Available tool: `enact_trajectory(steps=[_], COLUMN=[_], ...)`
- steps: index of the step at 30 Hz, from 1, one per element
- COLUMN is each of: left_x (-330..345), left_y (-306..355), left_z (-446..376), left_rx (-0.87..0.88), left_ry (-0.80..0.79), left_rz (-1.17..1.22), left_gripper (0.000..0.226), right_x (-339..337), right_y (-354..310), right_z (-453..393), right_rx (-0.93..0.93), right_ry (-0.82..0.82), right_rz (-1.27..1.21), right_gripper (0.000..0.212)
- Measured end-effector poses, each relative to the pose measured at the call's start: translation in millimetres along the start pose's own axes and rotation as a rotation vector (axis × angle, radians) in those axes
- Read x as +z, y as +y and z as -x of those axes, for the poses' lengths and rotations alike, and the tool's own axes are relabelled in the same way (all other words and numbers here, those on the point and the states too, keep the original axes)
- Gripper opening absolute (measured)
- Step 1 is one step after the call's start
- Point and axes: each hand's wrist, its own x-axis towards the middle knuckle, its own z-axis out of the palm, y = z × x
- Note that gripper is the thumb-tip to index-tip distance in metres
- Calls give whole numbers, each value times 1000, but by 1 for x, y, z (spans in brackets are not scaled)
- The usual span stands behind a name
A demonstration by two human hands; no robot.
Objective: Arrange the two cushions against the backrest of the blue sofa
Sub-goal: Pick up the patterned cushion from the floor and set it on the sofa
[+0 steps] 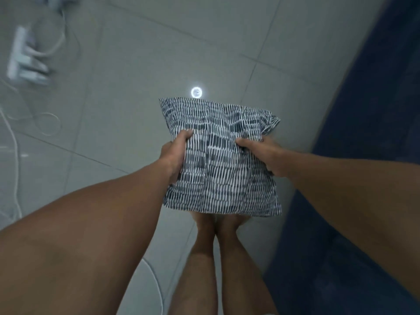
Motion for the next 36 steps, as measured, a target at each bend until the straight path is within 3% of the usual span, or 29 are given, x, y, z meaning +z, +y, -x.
enact_trajectory(steps=[6,11,16,20,22,26,28,34,36], left_x=[-7,-6,-7,-15,-16,-7,1,29,43], left_y=[55,102,136,163,178,217,238,287,298], left_z=[63,136,215,276,308,378,414,509,538], left_rx=[176,308,439,498,537,659,731,873,908], left_ry=[6,-45,-11,-9,-22,-67,-110,-225,-278], left_rz=[-10,21,-9,-2,-4,-31,-44,-100,-129], left_gripper=[94,111,61,43,33,46,47,40,38], right_x=[-28,-60,-95,-125,-139,-169,-185,-236,-253], right_y=[-47,-87,-107,-118,-122,-132,-138,-154,-155], right_z=[65,141,229,298,330,393,424,515,544], right_rx=[-171,-335,-416,-349,-345,-408,-438,-565,-639], right_ry=[39,184,301,281,277,305,342,540,608], right_rz=[-70,-175,-366,-583,-639,-735,-764,-848,-888], right_gripper=[118,117,116,131,126,93,88,100,122])
